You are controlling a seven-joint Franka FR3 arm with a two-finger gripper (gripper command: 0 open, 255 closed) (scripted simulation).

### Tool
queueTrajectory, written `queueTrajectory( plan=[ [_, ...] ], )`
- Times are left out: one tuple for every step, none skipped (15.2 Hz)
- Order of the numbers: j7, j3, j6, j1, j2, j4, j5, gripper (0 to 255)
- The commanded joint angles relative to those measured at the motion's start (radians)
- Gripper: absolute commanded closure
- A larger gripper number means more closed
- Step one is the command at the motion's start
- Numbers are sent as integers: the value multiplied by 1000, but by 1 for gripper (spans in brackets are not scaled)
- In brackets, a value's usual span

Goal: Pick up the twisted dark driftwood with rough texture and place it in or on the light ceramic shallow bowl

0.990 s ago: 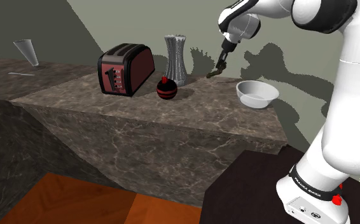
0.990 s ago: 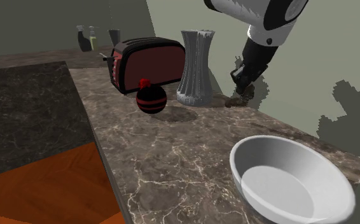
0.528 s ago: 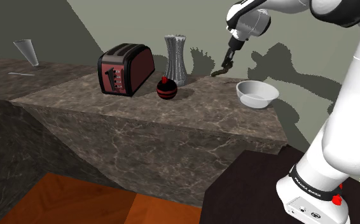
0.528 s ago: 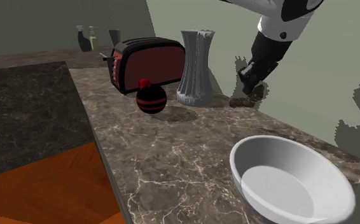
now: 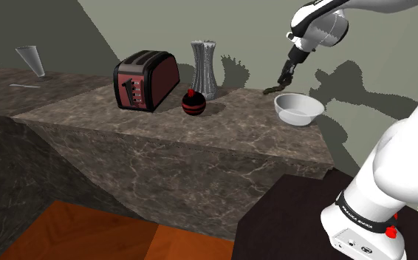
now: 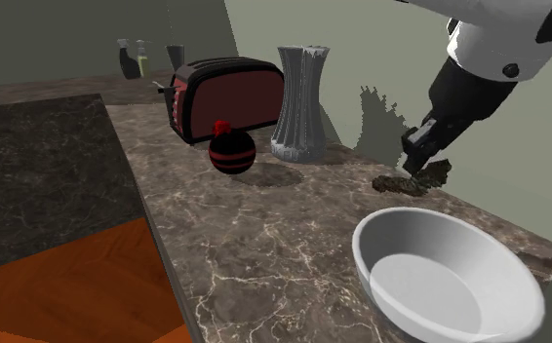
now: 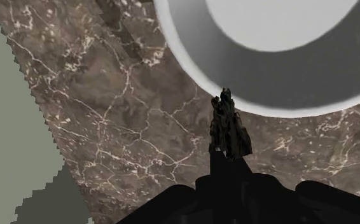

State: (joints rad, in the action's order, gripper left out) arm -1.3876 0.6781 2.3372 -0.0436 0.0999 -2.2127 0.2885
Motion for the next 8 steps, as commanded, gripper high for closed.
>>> queueTrajectory(
  plan=[
    [0,6,7,21,66,-60,-49,255],
    [-1,9,7,36,99,-88,-74,255],
    [-3,12,7,52,131,-114,-98,255],
    [-6,14,4,69,162,-139,-122,255],
    [-9,16,1,88,193,-163,-145,255],
    [-13,18,-4,108,223,-186,-167,255],
    [-18,20,-10,128,252,-207,-188,255],
    [-24,23,-16,148,280,-226,-209,255]
  ],
)
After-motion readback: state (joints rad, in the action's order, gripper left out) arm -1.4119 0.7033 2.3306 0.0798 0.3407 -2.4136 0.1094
